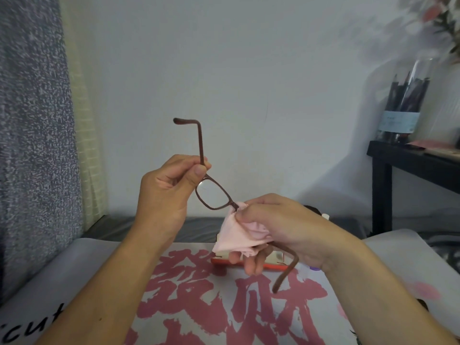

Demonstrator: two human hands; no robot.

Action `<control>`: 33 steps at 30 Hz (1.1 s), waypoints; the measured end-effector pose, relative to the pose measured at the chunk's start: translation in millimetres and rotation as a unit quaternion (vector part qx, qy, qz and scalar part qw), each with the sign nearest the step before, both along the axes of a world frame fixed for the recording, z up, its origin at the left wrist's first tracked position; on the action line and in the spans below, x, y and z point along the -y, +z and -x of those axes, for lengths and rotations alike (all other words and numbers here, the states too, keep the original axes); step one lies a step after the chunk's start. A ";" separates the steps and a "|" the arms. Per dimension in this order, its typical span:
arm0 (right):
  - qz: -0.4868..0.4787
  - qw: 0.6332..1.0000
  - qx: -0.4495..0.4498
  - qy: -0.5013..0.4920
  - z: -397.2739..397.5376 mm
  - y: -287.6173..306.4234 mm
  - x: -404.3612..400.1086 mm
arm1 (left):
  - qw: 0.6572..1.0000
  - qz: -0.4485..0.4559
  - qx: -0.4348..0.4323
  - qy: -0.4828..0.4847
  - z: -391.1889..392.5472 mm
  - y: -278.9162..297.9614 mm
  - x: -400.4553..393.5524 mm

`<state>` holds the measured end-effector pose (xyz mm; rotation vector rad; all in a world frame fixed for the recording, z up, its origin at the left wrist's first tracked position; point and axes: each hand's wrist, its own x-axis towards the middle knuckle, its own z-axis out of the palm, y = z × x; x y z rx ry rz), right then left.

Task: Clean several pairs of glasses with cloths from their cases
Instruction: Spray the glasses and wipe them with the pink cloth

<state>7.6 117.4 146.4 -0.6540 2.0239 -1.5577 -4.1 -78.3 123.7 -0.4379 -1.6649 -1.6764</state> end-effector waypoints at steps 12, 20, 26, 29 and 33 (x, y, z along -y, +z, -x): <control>0.011 0.999 0.020 0.047 9.6 -9.9 -9.2 | 1.000 0.021 -0.002 0.020 -1.2 1.5 0.5; -0.044 0.999 -0.020 0.007 3.5 -8.1 -0.8 | 1.000 -0.016 0.018 -0.010 0.6 0.4 1.6; 0.020 1.000 0.002 0.014 4.3 -9.6 -0.2 | 0.999 -0.029 0.016 -0.022 2.6 -1.8 -1.4; 0.066 0.998 0.011 -0.009 10.4 -15.4 0.5 | 1.000 -0.009 0.013 -0.014 1.9 -0.1 -1.4; 0.123 0.989 0.051 0.056 10.2 -15.1 -0.8 | 1.000 0.009 0.014 -0.015 -1.4 1.8 -4.3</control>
